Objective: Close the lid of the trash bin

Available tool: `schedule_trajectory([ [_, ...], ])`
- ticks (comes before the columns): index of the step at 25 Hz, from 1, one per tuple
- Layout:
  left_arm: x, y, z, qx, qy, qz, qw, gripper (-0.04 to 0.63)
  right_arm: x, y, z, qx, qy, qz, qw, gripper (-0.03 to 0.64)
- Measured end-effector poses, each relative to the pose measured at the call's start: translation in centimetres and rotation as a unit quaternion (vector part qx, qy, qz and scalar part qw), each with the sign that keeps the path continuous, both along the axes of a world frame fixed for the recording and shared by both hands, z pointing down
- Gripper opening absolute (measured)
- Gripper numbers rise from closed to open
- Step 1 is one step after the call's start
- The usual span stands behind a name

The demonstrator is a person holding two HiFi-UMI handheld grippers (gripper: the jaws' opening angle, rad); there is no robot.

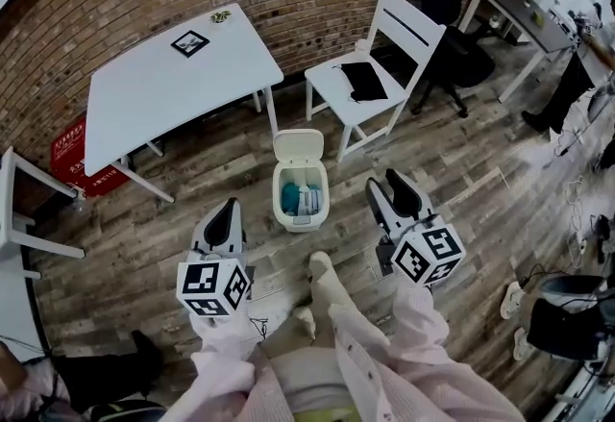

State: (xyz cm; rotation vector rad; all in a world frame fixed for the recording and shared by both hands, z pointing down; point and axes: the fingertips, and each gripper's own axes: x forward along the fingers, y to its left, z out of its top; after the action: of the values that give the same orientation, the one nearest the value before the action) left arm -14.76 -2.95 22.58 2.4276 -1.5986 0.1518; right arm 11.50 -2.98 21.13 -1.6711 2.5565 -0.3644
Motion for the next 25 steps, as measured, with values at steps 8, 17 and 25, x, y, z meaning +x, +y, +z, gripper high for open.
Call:
schedule_trajectory([
  [8,1.1,-7.0,0.3,-0.013,0.008,-0.023,0.9996,-0.008,0.8,-8.1,0.5,-0.012,0.000,-0.026,1.000,0.161],
  [17,2.8,-12.0,2.7,-0.047,0.017,-0.033,0.9982,-0.008,0.7,-14.8,3.1,-0.048,0.002,-0.068,0.997,0.161],
  [25,3.0,-15.6,4.5,-0.073,0.023,-0.056,0.9955,-0.008,0.5,-20.0,5.3,-0.062,0.017,-0.095,0.993,0.161],
])
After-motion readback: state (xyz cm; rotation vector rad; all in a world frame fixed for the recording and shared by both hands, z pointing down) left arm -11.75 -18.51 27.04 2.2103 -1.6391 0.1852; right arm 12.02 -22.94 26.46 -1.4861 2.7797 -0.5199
